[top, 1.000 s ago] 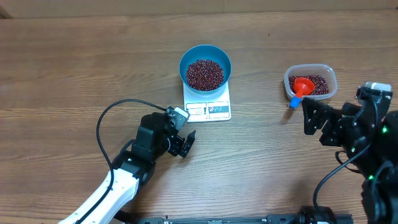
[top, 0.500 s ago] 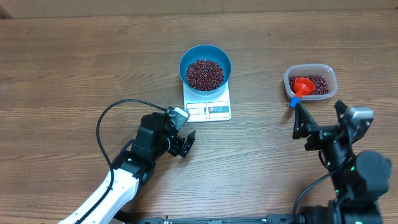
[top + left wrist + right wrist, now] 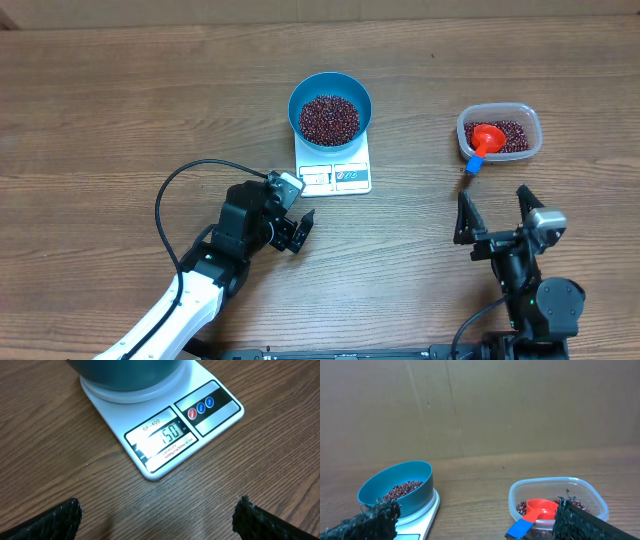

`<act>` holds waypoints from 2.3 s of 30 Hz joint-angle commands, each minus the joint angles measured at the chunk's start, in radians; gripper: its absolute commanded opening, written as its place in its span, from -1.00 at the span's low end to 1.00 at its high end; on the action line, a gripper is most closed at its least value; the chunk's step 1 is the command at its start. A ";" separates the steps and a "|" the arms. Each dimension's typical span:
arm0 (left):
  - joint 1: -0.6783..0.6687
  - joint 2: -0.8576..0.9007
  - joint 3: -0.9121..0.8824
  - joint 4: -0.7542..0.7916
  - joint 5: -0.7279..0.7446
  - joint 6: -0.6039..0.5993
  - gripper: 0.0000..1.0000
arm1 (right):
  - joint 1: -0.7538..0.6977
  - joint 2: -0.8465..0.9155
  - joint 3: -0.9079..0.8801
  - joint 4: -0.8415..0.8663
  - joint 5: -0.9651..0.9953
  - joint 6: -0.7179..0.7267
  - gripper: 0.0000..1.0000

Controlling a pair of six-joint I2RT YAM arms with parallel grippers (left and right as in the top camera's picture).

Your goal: Scoop item into bowl and weigh 150g on scale

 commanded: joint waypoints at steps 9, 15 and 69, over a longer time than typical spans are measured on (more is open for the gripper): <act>0.000 0.007 -0.001 -0.009 0.003 -0.015 0.99 | 0.010 -0.119 -0.137 0.050 0.003 -0.004 1.00; 0.000 0.007 -0.001 -0.037 0.003 -0.015 0.99 | 0.010 -0.124 -0.137 0.004 0.010 -0.003 1.00; 0.216 -0.426 -0.058 -0.068 -0.108 -0.016 0.99 | 0.009 -0.123 -0.137 -0.005 0.008 0.011 1.00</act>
